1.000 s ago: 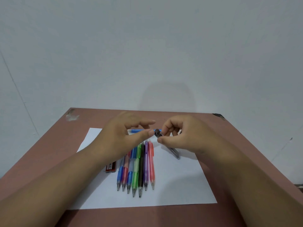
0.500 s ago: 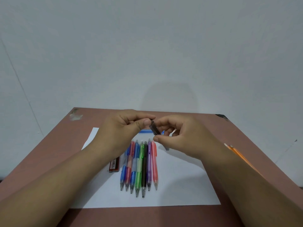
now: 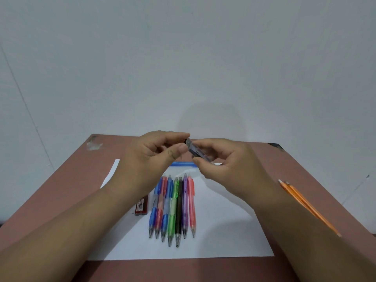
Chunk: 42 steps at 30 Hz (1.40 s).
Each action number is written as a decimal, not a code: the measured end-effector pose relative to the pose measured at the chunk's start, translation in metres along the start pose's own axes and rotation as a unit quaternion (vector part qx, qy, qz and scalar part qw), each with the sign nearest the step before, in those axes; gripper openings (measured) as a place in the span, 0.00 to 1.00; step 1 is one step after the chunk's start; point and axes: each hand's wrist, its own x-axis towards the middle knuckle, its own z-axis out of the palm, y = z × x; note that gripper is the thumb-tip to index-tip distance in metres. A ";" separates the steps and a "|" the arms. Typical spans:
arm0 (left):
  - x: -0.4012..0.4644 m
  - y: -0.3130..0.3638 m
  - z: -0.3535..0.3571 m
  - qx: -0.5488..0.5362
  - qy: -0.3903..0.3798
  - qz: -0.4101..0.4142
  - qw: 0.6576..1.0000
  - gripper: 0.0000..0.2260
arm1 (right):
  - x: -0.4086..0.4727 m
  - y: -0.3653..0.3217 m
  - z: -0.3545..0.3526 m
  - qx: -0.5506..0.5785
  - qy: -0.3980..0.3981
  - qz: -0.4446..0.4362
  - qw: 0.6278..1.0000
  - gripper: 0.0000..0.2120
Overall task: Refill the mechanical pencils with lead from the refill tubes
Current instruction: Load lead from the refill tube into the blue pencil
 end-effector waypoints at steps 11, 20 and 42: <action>0.001 -0.003 -0.001 -0.004 -0.002 0.001 1.000 0.08 | -0.001 0.001 0.000 0.015 -0.051 0.040 0.998 0.16; -0.002 -0.001 0.004 -0.005 -0.008 -0.004 1.000 0.09 | 0.003 0.004 0.002 -0.109 0.038 0.006 0.993 0.17; 0.003 0.006 0.007 -0.373 -0.063 -0.321 0.869 0.19 | 0.008 0.019 0.001 0.293 0.203 0.325 0.876 0.12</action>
